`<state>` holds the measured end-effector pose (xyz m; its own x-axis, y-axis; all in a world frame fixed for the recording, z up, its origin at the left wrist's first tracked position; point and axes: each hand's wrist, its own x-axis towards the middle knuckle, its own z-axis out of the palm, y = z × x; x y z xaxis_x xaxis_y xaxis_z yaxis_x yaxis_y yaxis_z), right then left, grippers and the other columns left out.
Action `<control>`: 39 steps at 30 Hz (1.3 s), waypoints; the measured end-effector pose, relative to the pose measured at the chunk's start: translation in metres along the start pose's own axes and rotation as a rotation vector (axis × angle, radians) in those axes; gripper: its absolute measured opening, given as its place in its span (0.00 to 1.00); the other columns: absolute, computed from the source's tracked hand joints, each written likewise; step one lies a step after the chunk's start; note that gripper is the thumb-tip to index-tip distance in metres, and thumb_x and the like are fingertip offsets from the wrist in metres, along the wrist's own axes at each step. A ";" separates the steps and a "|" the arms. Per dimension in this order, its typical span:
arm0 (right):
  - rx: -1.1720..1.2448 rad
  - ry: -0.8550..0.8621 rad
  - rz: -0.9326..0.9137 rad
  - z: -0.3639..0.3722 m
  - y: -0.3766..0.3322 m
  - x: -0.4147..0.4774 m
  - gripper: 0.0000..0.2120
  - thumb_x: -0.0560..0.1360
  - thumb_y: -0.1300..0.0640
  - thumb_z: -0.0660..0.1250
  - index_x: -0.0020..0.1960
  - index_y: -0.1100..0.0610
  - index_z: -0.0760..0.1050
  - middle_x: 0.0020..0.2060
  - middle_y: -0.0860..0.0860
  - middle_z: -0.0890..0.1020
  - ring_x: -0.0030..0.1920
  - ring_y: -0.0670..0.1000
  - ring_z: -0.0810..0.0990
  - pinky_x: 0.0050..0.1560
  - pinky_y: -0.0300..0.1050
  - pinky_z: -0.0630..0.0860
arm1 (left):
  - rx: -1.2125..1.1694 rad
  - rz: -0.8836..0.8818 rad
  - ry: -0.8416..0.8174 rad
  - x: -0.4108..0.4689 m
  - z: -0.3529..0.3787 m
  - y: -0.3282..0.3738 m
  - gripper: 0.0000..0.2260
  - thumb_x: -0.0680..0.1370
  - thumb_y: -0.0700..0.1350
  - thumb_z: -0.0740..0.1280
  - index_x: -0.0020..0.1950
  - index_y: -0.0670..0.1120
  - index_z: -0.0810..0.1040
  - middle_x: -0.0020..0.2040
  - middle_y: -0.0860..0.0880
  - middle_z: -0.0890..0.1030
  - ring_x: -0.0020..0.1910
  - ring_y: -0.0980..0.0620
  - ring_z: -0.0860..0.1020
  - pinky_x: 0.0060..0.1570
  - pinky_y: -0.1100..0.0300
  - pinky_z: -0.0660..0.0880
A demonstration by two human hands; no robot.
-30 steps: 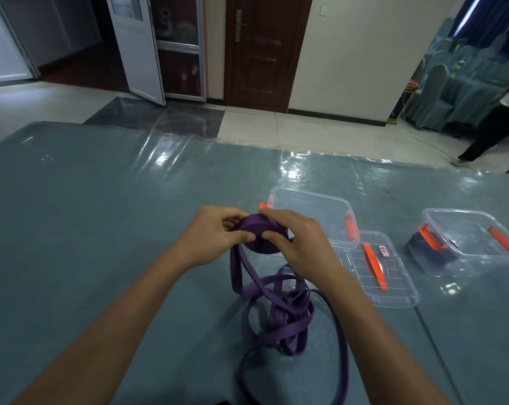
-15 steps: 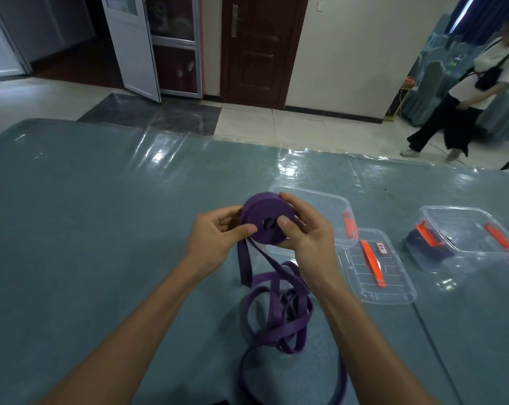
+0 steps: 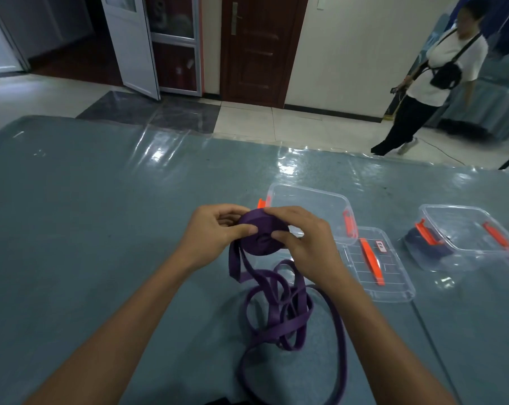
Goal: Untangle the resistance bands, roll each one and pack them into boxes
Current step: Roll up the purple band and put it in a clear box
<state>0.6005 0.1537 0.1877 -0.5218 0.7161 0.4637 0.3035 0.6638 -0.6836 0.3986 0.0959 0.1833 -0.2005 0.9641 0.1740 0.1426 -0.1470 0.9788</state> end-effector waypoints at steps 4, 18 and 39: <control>0.450 0.160 0.295 0.005 0.001 -0.005 0.23 0.72 0.73 0.70 0.61 0.53 0.82 0.54 0.52 0.84 0.56 0.57 0.82 0.49 0.53 0.83 | -0.118 -0.004 0.086 -0.005 0.007 -0.010 0.14 0.69 0.34 0.78 0.50 0.48 0.85 0.45 0.51 0.87 0.46 0.53 0.85 0.50 0.63 0.80; -0.372 -0.104 -0.091 0.013 0.006 -0.007 0.24 0.77 0.63 0.67 0.71 0.48 0.73 0.64 0.47 0.77 0.61 0.49 0.77 0.60 0.45 0.77 | 0.239 0.054 -0.026 -0.004 -0.006 -0.014 0.14 0.70 0.37 0.78 0.52 0.50 0.85 0.44 0.53 0.87 0.44 0.57 0.85 0.50 0.63 0.80; 0.600 0.319 0.420 0.024 -0.005 -0.014 0.20 0.76 0.71 0.67 0.62 0.52 0.77 0.55 0.52 0.82 0.55 0.55 0.82 0.43 0.47 0.83 | -0.038 -0.034 0.040 -0.013 0.008 -0.034 0.13 0.73 0.37 0.76 0.57 0.42 0.84 0.50 0.49 0.87 0.51 0.48 0.85 0.55 0.58 0.80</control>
<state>0.5874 0.1350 0.1715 -0.1779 0.9679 0.1773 -0.1042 0.1606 -0.9815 0.4036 0.0904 0.1472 -0.2438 0.9591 0.1436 0.0984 -0.1229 0.9875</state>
